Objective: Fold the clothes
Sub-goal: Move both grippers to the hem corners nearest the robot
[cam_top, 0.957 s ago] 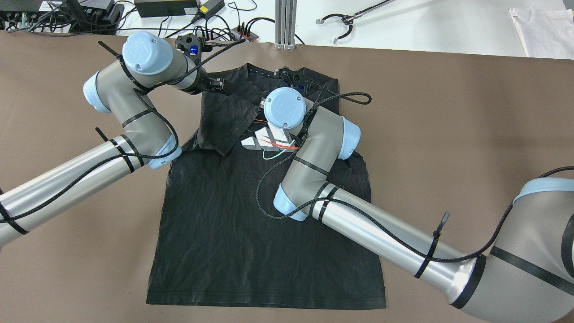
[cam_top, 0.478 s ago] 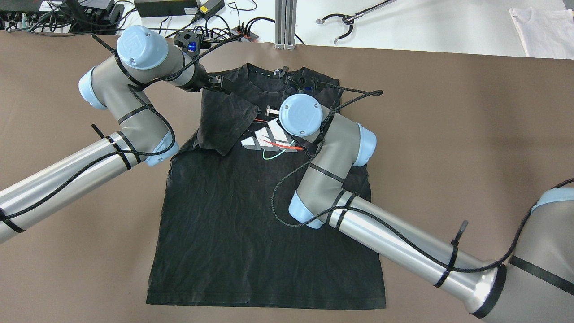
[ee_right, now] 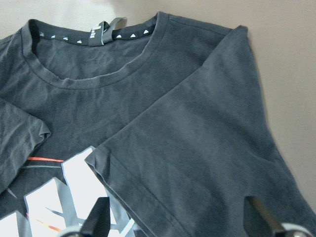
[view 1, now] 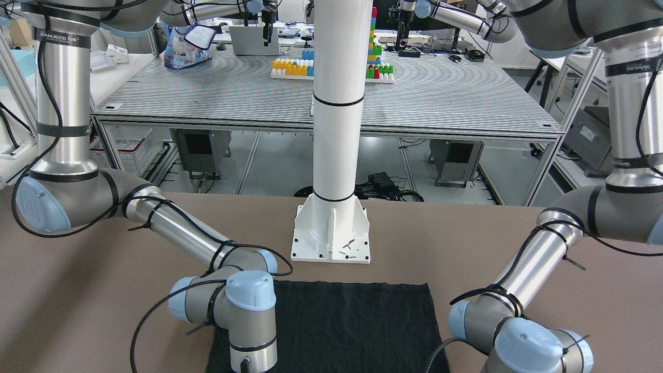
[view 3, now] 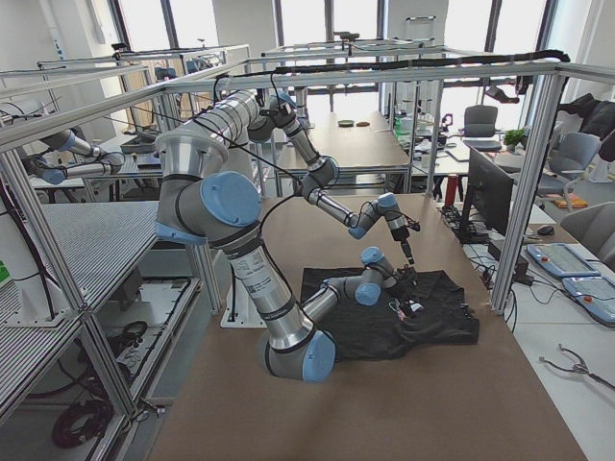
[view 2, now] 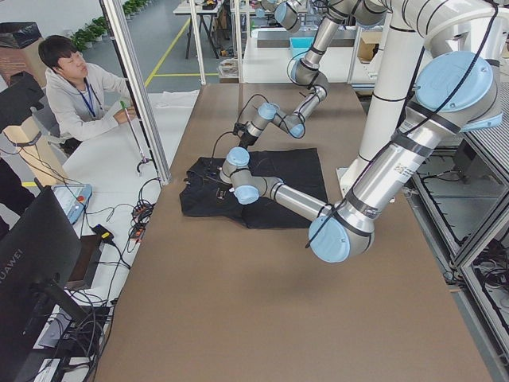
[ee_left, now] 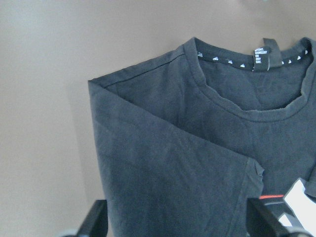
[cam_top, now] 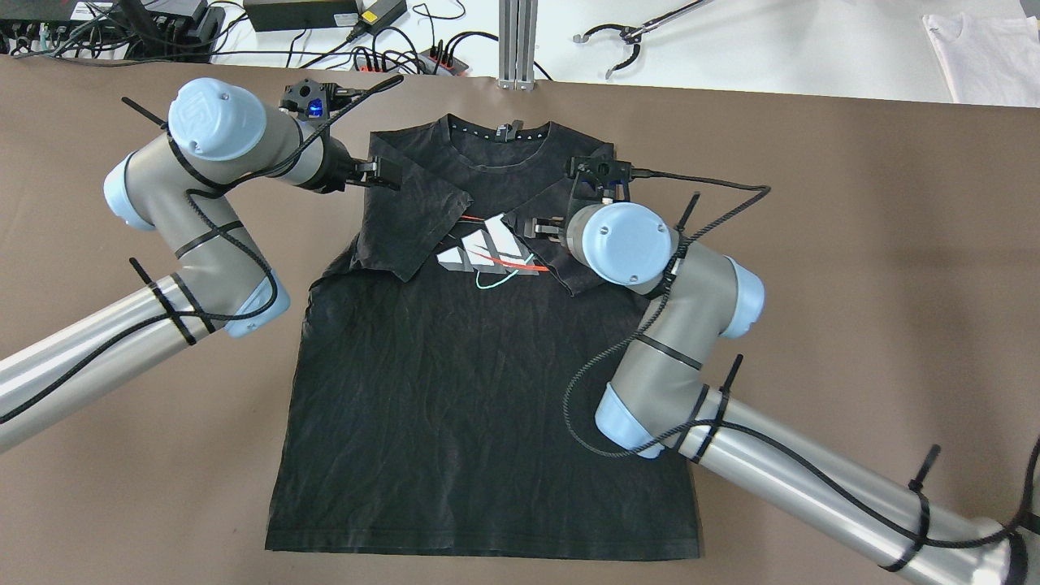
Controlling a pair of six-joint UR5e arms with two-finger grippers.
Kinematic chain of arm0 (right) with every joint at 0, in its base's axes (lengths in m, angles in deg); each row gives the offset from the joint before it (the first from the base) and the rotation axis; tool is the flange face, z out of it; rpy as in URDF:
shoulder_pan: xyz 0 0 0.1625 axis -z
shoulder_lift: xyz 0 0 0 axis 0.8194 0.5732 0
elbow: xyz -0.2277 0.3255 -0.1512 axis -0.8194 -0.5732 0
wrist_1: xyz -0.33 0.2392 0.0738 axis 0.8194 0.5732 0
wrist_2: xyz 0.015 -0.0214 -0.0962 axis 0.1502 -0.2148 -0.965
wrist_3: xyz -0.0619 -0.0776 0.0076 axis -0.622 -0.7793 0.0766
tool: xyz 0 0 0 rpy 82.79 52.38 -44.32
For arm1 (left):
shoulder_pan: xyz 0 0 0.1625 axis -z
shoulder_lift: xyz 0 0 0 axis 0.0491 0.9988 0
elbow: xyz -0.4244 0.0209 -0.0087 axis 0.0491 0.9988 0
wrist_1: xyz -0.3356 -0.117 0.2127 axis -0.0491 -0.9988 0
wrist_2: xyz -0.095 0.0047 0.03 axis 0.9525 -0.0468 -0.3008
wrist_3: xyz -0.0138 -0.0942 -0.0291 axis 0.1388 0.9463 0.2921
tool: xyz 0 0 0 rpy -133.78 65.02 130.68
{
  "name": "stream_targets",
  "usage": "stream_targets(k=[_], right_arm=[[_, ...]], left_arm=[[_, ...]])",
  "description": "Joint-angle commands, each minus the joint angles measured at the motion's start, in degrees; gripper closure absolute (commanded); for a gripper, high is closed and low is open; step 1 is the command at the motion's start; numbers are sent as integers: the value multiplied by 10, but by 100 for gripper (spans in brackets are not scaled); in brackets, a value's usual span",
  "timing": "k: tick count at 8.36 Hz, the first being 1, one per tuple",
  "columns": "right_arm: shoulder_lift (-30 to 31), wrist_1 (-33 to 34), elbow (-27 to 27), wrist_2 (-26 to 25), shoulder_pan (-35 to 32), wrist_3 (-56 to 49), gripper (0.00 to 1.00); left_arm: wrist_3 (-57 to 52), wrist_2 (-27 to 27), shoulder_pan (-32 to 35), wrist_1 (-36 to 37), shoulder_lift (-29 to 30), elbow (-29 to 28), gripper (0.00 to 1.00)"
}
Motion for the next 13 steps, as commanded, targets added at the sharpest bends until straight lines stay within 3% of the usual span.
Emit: stream_targets(k=[1,3,5,8,10,13], right_arm=[[135,72,201,43,2,57,7],[233,59,292,56,33,118,7],[283,53,353,40,84,173,5],[324,32,392,-61,194,285,7],[375,-27,404,-92,240,340,6],[412,-45,407,-114,282,360,5]], left_arm=[[105,-31,-45,-1,-105,141,0],[175,-77,-97,-1,-182,241,0],[281,-106,-153,-1,-229,306,0],[364,-220,-290,0,-344,424,0],[407,-317,-384,-1,-389,451,0],[414,-325,-429,0,-416,451,0]])
